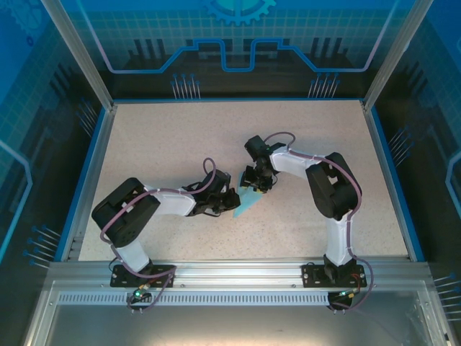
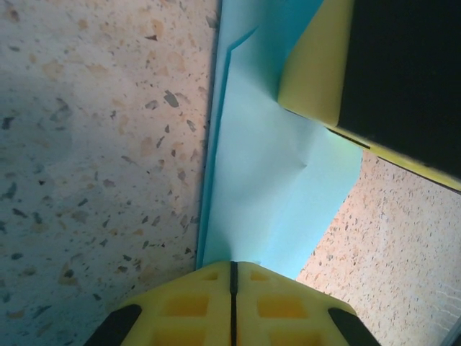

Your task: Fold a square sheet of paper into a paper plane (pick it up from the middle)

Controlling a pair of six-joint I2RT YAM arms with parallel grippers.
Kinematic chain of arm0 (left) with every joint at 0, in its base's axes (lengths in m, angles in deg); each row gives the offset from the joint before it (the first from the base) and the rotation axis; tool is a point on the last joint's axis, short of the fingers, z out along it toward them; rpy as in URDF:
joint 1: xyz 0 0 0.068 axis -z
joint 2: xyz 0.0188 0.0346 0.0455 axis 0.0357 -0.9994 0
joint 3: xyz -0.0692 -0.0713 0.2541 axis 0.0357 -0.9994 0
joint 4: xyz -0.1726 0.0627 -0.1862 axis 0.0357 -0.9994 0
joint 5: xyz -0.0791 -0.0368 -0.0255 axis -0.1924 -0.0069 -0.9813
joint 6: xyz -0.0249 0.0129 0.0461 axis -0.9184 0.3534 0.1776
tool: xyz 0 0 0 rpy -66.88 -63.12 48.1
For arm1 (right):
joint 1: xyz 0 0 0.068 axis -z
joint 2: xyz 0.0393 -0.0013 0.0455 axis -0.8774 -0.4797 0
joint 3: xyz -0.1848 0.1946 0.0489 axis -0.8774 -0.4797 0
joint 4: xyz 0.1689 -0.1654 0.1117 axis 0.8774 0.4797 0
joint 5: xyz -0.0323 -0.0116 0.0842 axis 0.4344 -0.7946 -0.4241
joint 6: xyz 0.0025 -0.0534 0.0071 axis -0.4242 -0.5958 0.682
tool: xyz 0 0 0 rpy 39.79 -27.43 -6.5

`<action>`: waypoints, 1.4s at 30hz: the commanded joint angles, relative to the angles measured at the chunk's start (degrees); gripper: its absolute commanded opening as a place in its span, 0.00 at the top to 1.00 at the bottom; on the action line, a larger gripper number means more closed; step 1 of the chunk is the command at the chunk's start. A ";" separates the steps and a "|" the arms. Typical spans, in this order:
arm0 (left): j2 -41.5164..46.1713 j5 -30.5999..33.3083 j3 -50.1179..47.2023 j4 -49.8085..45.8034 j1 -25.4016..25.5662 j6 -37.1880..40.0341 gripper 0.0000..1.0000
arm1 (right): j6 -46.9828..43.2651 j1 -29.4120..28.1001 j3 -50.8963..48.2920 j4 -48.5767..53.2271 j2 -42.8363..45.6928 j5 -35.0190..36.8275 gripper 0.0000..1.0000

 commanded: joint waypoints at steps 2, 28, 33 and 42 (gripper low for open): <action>-1.62 0.98 0.24 -2.59 -0.04 -0.52 0.93 | -0.28 0.67 -7.52 3.31 -13.26 11.96 0.51; -2.97 1.20 -2.52 -7.06 0.26 -0.96 1.00 | -15.02 1.92 -17.37 -20.20 17.45 -13.45 0.65; -3.00 1.37 -2.24 -7.66 0.36 -0.88 1.00 | -15.06 1.38 -18.00 -22.41 14.09 -16.41 0.87; -2.59 1.72 -1.93 -8.75 0.35 -0.99 1.00 | -15.55 1.40 -17.59 -23.33 9.47 -18.10 0.92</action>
